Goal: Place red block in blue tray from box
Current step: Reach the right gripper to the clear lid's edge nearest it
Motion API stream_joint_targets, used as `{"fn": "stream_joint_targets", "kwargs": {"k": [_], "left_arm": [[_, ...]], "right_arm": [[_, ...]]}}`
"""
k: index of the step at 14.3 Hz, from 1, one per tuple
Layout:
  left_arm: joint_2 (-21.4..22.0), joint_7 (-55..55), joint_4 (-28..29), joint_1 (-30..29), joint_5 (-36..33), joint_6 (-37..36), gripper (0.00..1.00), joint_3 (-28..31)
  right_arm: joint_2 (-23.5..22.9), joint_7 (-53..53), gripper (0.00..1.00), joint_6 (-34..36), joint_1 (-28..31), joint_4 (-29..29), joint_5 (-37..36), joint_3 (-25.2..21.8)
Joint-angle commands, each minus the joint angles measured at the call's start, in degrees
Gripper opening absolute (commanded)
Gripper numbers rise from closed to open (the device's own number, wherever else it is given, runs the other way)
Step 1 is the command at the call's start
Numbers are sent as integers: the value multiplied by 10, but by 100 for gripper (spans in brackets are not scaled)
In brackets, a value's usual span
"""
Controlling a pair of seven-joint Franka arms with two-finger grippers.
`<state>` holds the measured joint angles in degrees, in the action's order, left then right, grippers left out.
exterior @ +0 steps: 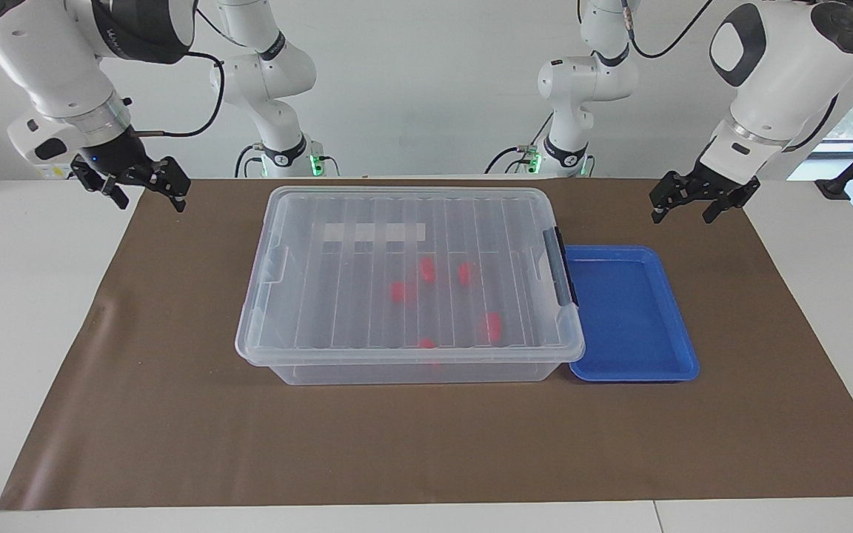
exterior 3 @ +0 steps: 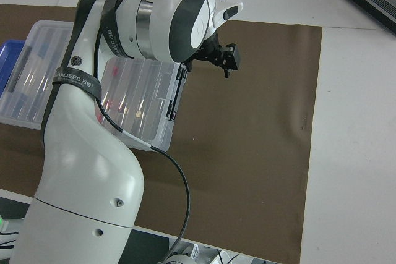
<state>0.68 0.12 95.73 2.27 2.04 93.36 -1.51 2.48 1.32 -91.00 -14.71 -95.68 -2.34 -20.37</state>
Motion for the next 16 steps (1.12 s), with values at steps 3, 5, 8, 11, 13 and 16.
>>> {"fn": "stream_joint_targets", "kwargs": {"k": [3, 5, 8, 11, 13, 16], "left_arm": [[6, 9, 6, -6, 11, -4, 100, -1], [6, 9, 6, -6, 12, -4, 100, -1], [6, 9, 6, -6, 11, -3, 100, -1], [6, 9, 6, -6, 12, -4, 100, -1], [6, 9, 6, -6, 11, -3, 100, -1], [6, 9, 6, -6, 12, -4, 100, -1]], "right_arm": [[2, 9, 100, -5, 3, -1, -1, 3], [2, -3, 100, -19, 1, -4, 1, 4], [3, -62, 100, -41, -17, -17, 23, 15], [-7, -128, 100, -67, -56, -18, 33, 20], [-28, -149, 100, -108, -83, -28, 39, 19], [-33, -150, 100, -171, -92, -88, 39, 19]]}}
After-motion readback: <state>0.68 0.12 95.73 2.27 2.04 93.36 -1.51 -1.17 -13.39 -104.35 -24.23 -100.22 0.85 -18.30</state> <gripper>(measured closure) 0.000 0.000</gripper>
